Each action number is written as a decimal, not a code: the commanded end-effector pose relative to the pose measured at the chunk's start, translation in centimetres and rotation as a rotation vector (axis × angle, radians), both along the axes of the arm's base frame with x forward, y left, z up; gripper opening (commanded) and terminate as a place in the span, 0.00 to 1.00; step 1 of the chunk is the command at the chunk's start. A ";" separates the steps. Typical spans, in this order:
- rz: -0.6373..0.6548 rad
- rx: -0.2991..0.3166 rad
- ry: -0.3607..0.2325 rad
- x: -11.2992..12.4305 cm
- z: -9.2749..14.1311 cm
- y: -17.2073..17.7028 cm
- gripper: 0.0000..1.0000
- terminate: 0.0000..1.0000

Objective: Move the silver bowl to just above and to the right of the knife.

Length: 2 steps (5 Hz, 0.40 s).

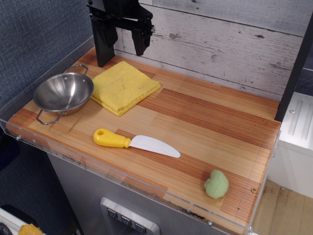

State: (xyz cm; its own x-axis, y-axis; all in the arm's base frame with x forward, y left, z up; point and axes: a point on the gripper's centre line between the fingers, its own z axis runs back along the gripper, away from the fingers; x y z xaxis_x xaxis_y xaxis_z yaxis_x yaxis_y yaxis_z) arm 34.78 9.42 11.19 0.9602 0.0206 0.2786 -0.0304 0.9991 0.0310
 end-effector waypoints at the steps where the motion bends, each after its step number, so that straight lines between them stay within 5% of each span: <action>1: 0.000 0.000 0.000 0.0 0.0 0.0 1.00 0.00; 2: -0.041 0.051 0.017 -1.4 0.1 0.6 1.00 0.00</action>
